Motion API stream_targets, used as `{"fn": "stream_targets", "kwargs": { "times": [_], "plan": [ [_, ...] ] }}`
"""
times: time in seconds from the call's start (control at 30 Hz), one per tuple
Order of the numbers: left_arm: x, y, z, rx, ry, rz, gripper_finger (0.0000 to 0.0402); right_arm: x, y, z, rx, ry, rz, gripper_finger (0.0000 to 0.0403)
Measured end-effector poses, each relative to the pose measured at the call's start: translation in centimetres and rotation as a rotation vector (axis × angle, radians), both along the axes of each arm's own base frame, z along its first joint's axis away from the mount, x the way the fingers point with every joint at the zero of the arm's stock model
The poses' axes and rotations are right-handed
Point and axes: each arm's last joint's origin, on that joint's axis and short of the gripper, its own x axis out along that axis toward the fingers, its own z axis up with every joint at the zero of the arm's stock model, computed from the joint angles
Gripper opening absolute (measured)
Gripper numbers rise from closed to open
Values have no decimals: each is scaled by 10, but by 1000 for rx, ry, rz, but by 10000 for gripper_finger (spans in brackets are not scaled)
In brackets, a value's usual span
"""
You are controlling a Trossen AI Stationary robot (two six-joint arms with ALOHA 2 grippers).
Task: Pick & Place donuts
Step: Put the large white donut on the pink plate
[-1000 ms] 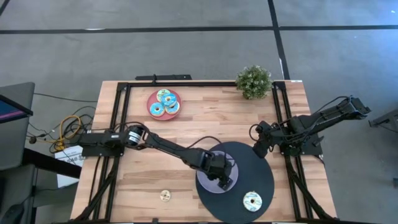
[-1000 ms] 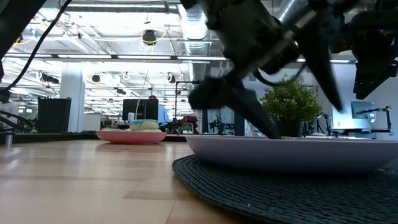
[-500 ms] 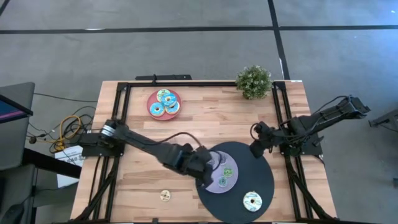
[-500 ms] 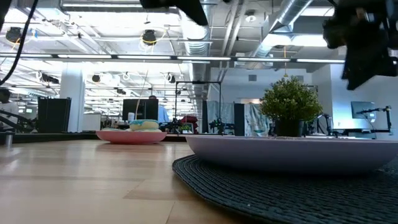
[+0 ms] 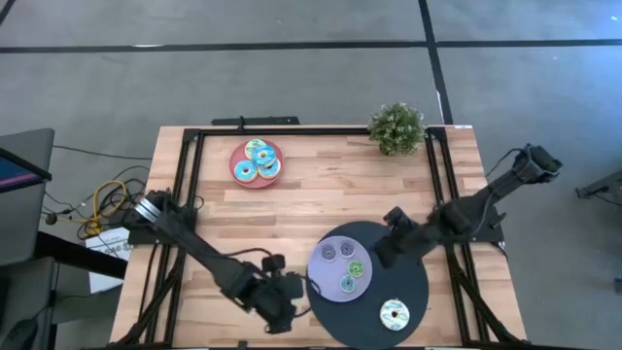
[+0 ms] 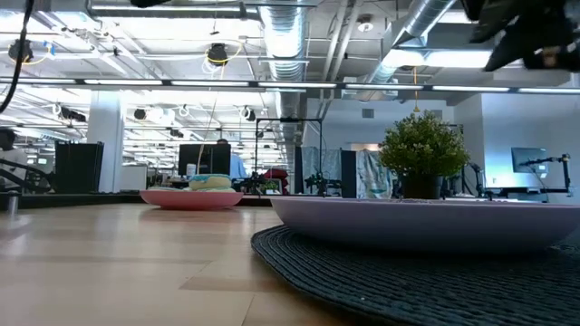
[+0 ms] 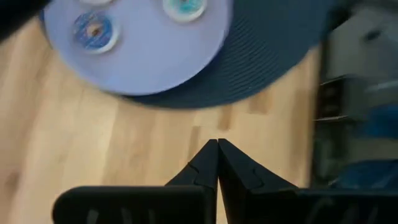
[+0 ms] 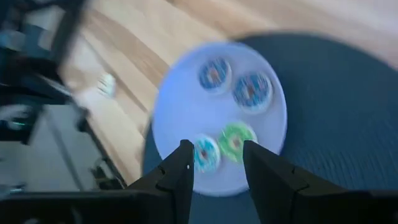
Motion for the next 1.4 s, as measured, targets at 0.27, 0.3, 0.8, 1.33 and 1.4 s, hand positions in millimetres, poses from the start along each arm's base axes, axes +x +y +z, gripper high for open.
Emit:
{"fn": "stream_targets", "kwargs": {
  "times": [0.27, 0.3, 0.8, 1.33, 1.4],
  "plan": [
    [-70, 24, -16, -163, -174, 11, 0, -5, 64, 12, -26, 381, -43, 131],
    [-79, 28, -17, -191, -194, 25, 0, -9, 72, 10, -18, 413, -43, 135],
    [-129, 68, -7, -233, -375, 121, 0, -30, 142, -47, 75, 635, -142, 296],
    [-128, 68, -5, -235, -379, 100, 0, 0, 146, -84, 62, 674, -19, 276],
    [-128, 68, -5, -252, -376, 114, 0, 2, 145, -88, 50, 686, -14, 273]
  ]
}}
